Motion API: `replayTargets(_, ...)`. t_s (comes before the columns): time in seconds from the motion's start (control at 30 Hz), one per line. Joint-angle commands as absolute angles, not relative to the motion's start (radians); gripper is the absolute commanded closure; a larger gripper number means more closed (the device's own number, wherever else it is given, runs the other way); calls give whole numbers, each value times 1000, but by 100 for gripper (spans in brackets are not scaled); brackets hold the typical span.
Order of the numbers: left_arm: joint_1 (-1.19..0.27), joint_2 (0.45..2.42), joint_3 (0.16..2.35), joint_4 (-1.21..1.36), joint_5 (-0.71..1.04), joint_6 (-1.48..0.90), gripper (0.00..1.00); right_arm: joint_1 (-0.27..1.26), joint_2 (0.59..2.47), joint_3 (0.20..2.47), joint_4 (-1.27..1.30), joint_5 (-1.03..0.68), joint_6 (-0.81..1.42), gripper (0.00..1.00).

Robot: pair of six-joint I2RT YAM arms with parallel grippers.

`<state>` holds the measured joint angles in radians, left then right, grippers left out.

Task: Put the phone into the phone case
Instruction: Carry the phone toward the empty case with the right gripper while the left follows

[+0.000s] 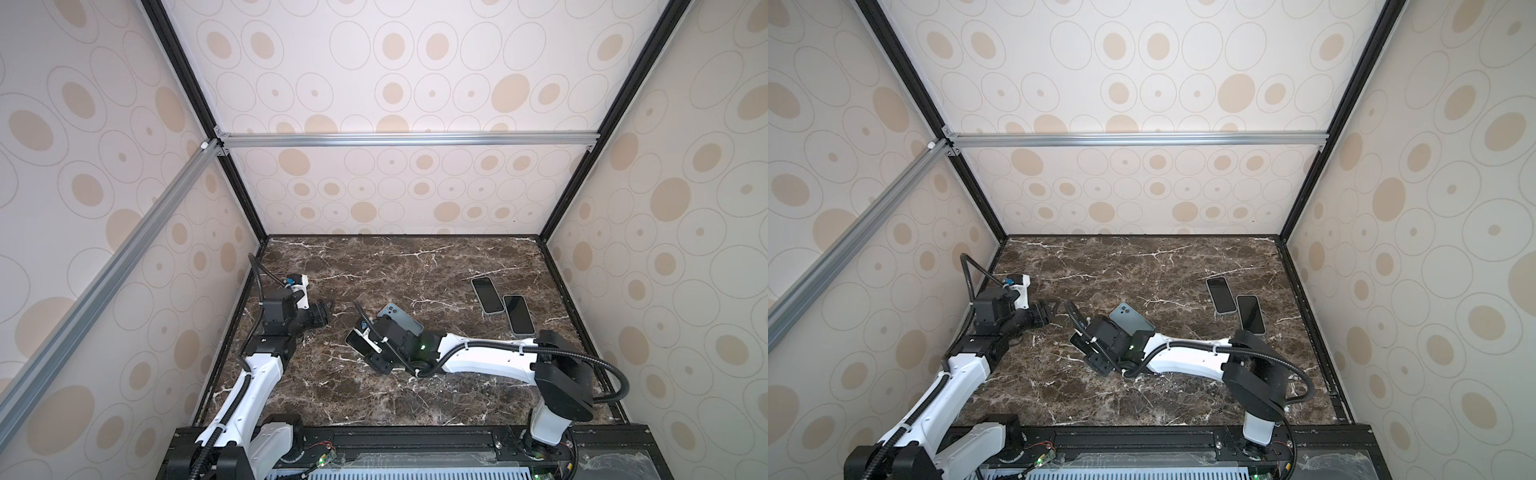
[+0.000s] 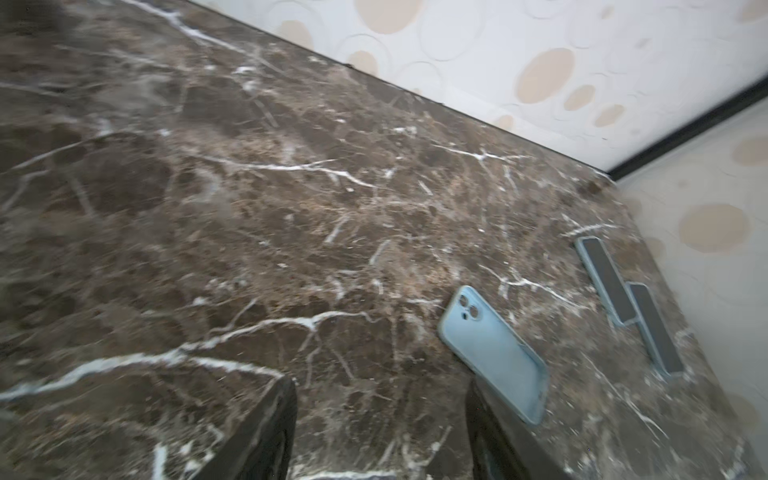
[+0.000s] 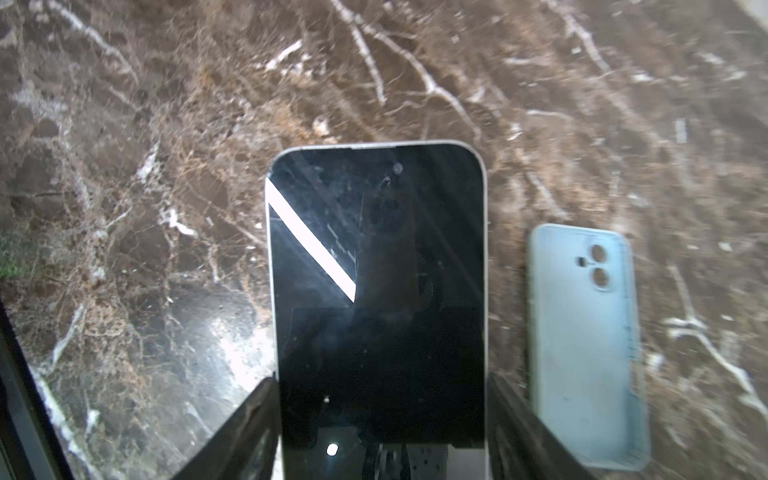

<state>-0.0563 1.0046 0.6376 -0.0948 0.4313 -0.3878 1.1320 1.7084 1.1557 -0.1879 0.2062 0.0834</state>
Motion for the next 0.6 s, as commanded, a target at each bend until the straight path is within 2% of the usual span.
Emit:
replayTargets(0.0,-118,1014,708,-118,579,-371,34,1111,1621,1109,-104,228,40,50)
replayTargets(0.17,-212,1041,724,-147,652,-388,33,1082,1529,1053,-80,243,10,50)
replayTargets(0.43,-280,1062,740,-162,797,-421,34,1057,1465,1023,-76,236,-40,50)
replayTargets(0.57,-294,1088,761,-198,814,-407,40,1056,1443,1011,-61,225,-62,50)
